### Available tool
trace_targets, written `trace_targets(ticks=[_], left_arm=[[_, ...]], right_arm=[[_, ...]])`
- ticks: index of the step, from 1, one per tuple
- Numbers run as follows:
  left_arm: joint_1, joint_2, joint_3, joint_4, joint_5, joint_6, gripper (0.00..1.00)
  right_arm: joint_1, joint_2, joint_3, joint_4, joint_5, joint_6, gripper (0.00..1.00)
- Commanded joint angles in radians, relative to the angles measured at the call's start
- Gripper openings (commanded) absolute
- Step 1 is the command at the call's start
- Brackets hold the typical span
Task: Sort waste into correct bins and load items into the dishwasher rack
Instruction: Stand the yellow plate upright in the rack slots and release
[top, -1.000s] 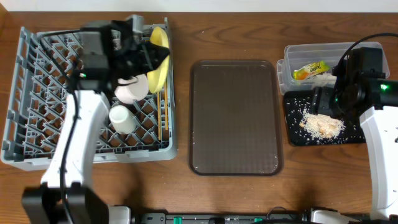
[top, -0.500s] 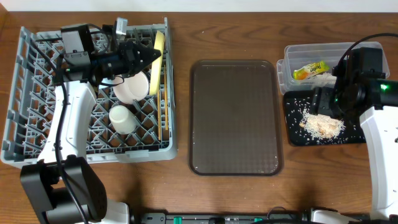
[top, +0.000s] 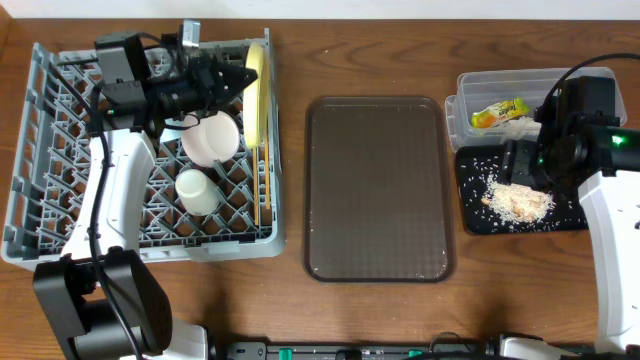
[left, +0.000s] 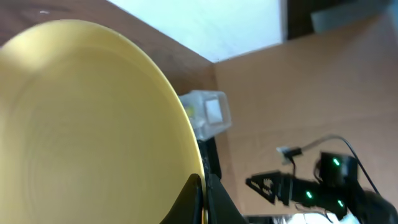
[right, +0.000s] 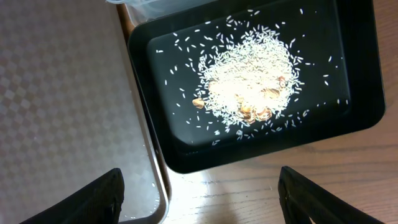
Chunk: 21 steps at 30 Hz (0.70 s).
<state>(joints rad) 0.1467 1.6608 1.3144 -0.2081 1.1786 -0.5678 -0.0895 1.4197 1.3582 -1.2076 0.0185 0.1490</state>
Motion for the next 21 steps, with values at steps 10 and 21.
trace_targets(ticks=[10, 21], left_arm=[[0.001, 0.006, -0.068, -0.048, -0.322, 0.065, 0.14], [0.001, -0.040, -0.066, -0.065, -0.413, 0.240, 0.67]], right_arm=[[-0.015, -0.002, 0.003, -0.001, -0.001, -0.008, 0.77], [-0.015, -0.002, 0.003, 0.026, -0.029, -0.008, 0.82]])
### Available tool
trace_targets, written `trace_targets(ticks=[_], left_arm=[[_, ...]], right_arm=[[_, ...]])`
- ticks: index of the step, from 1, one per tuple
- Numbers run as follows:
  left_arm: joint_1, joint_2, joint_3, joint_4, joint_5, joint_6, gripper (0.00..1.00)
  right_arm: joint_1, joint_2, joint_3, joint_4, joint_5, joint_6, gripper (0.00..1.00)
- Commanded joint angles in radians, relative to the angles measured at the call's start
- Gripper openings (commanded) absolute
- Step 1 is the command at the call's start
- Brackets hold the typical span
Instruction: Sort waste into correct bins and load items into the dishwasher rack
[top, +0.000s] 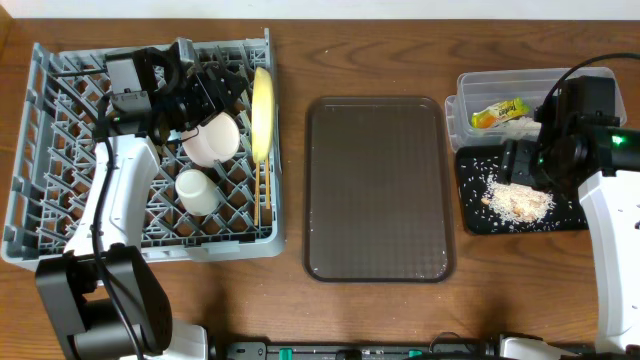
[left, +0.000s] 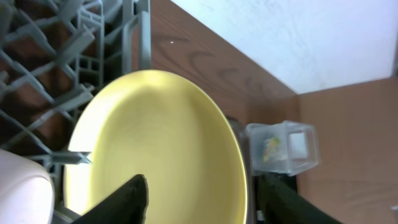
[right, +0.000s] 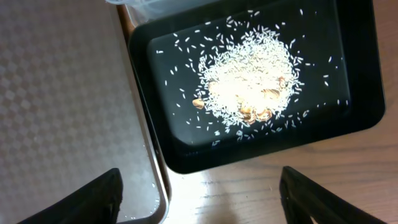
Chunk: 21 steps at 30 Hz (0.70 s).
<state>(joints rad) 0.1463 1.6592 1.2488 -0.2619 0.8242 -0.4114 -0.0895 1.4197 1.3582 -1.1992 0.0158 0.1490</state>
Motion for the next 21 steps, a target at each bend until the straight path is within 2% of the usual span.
trace_targets(ticks=[1, 3, 8, 13, 15, 18, 21], left_arm=[[0.001, -0.058, 0.001, -0.029, -0.105, 0.104, 0.70], [0.001, -0.106, 0.001, -0.071, -0.212, 0.149, 0.72], [0.001, -0.233, 0.001, -0.198, -0.421, 0.215, 0.74], [0.001, -0.298, 0.001, -0.375, -0.636, 0.243, 0.75], [0.001, -0.300, 0.001, -0.489, -0.692, 0.243, 0.79], [0.001, -0.301, 0.001, -0.659, -0.705, 0.242, 0.80], [0.001, -0.304, 0.000, -0.791, -0.706, 0.243, 0.80]], right_arm=[[-0.015, -0.002, 0.003, 0.034, -0.050, -0.008, 0.84], [-0.014, -0.002, 0.003, 0.084, -0.117, -0.023, 0.87], [-0.006, 0.003, 0.003, 0.256, -0.368, -0.130, 0.86], [0.062, 0.047, 0.003, 0.380, -0.386, -0.215, 0.88], [0.084, 0.077, 0.003, 0.371, -0.378, -0.225, 0.88], [0.091, 0.116, 0.003, 0.292, -0.332, -0.203, 0.84], [0.089, 0.128, 0.001, 0.208, -0.225, -0.130, 0.92]])
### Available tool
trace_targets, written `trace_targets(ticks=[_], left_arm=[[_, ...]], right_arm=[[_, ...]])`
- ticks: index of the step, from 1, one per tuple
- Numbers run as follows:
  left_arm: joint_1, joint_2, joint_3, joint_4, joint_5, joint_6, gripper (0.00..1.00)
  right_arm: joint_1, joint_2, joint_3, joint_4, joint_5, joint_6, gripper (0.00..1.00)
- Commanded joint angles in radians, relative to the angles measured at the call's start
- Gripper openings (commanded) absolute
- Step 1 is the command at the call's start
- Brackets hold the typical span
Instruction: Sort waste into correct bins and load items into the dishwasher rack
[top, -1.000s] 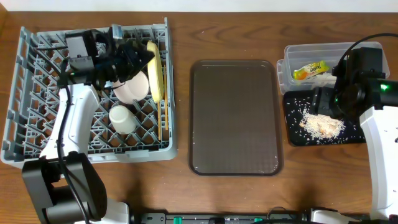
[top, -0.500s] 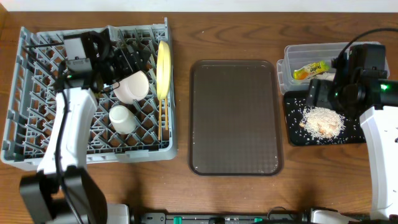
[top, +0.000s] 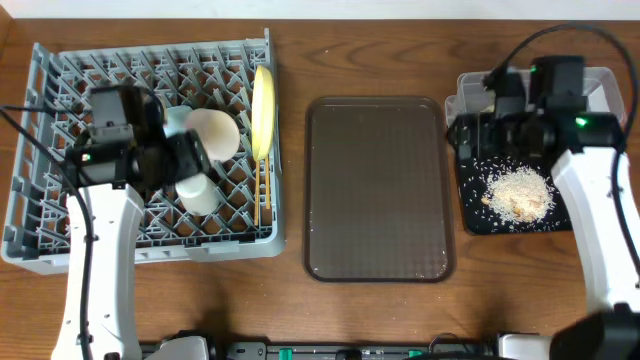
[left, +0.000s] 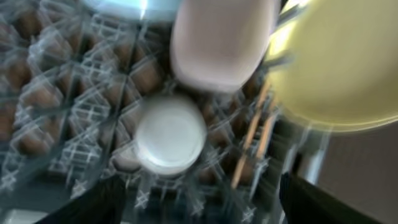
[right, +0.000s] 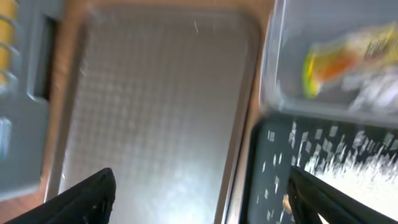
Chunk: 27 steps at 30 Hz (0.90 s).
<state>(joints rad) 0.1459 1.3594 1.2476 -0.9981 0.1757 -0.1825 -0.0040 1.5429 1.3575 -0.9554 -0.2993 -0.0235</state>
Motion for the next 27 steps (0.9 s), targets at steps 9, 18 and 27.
trace_targets(ticks=[9, 18, 27], left_arm=[[-0.029, -0.231, -0.046, -0.122, -0.056, 0.094, 0.80], [-0.171, -0.692, -0.302, 0.043, -0.060, 0.163, 0.89], [-0.171, -0.832, -0.325, 0.020, -0.061, 0.164, 0.90]], right_arm=[[0.003, -0.132, -0.063, -0.101, 0.135, 0.052, 0.99], [0.003, -0.589, -0.420, 0.222, 0.200, 0.052, 0.99], [0.003, -0.784, -0.486, 0.118, 0.220, 0.052, 0.99]])
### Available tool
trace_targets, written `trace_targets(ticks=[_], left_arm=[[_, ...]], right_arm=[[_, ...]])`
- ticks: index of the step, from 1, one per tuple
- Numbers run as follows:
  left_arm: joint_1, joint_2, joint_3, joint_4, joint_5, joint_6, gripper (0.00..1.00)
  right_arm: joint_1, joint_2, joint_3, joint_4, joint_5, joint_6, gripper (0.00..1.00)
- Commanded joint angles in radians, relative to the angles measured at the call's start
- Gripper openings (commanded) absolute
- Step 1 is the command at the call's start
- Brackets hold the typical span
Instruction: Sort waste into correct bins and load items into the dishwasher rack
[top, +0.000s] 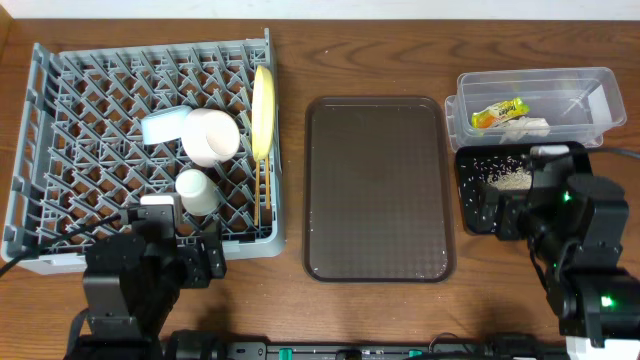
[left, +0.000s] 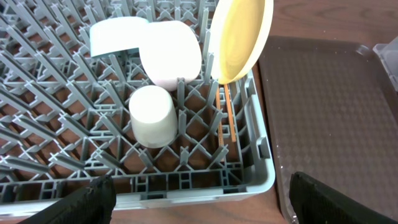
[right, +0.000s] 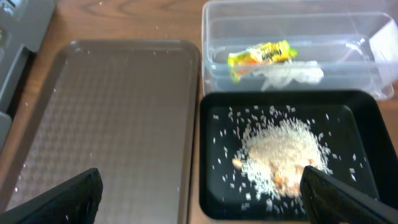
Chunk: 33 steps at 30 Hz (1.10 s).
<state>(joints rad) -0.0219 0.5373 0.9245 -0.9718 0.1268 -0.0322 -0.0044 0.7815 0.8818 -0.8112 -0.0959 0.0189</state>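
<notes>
The grey dishwasher rack (top: 60, 150) holds an upright yellow plate (left: 241, 38), a pink bowl (left: 171, 55), a white cup (left: 152, 115), a pale blue dish (left: 115, 36) and wooden chopsticks (left: 227, 118). A clear bin (right: 292, 37) contains a yellow wrapper (right: 261, 53) and crumpled plastic. Rice and food scraps (right: 283, 149) lie in the black bin (right: 211, 155). My left gripper (left: 202, 208) hangs open just in front of the rack's near edge. Above the gap between tray and black bin, my right gripper (right: 202, 208) is open too, holding nothing.
A brown serving tray (top: 378, 188) lies bare between the rack and the bins. Both arms sit low at the table's front edge, the left arm (top: 150, 275) below the rack and the right arm (top: 585, 250) below the black bin.
Both arms have drawn back to the table's front edge. The left gripper was over the cups in the rack, the right over the tray and bins. Both remain open.
First my left gripper was at the yellow plate by the rack's right side, with the right hovering open over the black bin. Then the plate stood in the rack with the left gripper open behind it. Later both arms had shifted, and now they rest at the front.
</notes>
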Motion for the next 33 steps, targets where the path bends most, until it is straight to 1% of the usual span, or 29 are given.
trace_targets(ticks=[1, 8, 18, 19, 23, 26, 28, 33], left_arm=[[-0.003, -0.009, -0.002, -0.010, -0.012, 0.013, 0.90], [-0.003, -0.009, -0.003, -0.014, -0.012, 0.013, 0.91], [-0.003, -0.009, -0.003, -0.014, -0.012, 0.013, 0.91], [-0.003, -0.009, -0.003, -0.014, -0.012, 0.013, 0.92], [-0.003, -0.009, -0.003, -0.014, -0.012, 0.013, 0.92], [-0.003, -0.009, -0.003, -0.014, -0.012, 0.013, 0.92], [-0.003, -0.009, -0.003, -0.014, -0.012, 0.013, 0.92], [-0.003, -0.009, -0.003, -0.014, -0.012, 0.013, 0.92]], right_arm=[[0.004, -0.025, -0.011, -0.042, 0.017, 0.010, 0.99], [0.004, -0.022, -0.011, -0.134, 0.017, 0.010, 0.99], [0.004, -0.023, -0.011, -0.160, 0.035, 0.006, 0.99], [0.006, -0.036, -0.012, -0.160, 0.063, 0.006, 0.99], [0.008, -0.114, -0.021, -0.155, 0.053, 0.011, 0.99], [0.008, -0.214, -0.074, -0.047, 0.056, 0.001, 0.99], [0.008, -0.304, -0.156, 0.075, 0.053, -0.025, 0.99], [0.018, -0.535, -0.419, 0.359, 0.046, -0.024, 0.99]])
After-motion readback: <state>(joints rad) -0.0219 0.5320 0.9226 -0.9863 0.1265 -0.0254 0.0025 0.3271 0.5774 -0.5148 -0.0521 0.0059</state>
